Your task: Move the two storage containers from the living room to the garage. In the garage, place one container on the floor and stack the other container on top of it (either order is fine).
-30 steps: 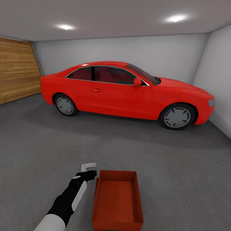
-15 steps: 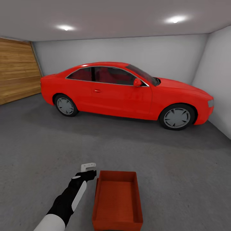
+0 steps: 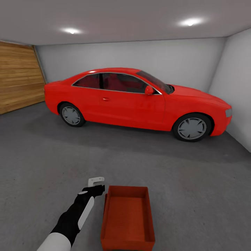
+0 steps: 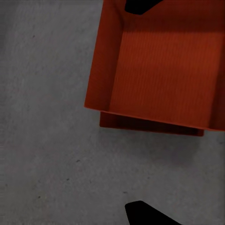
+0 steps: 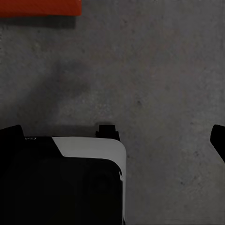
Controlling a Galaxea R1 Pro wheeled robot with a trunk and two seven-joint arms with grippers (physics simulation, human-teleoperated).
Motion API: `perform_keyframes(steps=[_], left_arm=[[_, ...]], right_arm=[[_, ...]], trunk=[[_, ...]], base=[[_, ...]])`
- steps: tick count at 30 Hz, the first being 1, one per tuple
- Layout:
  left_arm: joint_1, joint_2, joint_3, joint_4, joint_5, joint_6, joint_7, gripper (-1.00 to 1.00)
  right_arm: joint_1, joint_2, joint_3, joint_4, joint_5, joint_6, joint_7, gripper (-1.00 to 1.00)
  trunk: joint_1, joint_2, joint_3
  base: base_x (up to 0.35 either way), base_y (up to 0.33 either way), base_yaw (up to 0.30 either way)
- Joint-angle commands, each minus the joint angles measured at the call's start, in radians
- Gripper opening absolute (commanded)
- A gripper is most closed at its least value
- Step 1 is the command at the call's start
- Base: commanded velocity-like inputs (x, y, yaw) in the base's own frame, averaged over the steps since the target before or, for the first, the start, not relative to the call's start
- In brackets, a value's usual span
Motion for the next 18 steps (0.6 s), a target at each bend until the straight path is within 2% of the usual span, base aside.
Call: perform_keyframes(steps=[1, 18], left_arm=[[-0.001, 0.001, -0.003, -0.001, 0.011, 0.003, 0.009, 1.00], [0.000, -0.002, -0.004, 0.000, 0.011, 0.003, 0.009, 1.00]], right_arm=[[-0.002, 0.000, 0.000, 0.003, 0.002, -0.002, -0.002, 1.00], [-0.001, 0.000, 0.000, 0.003, 0.002, -0.002, -0.002, 1.00]], trunk=[[-0.004, 0.006, 0.002], [-0.069, 0.125, 0.055]], base=[[0.000, 0.000, 0.000], [0.000, 0.000, 0.000]])
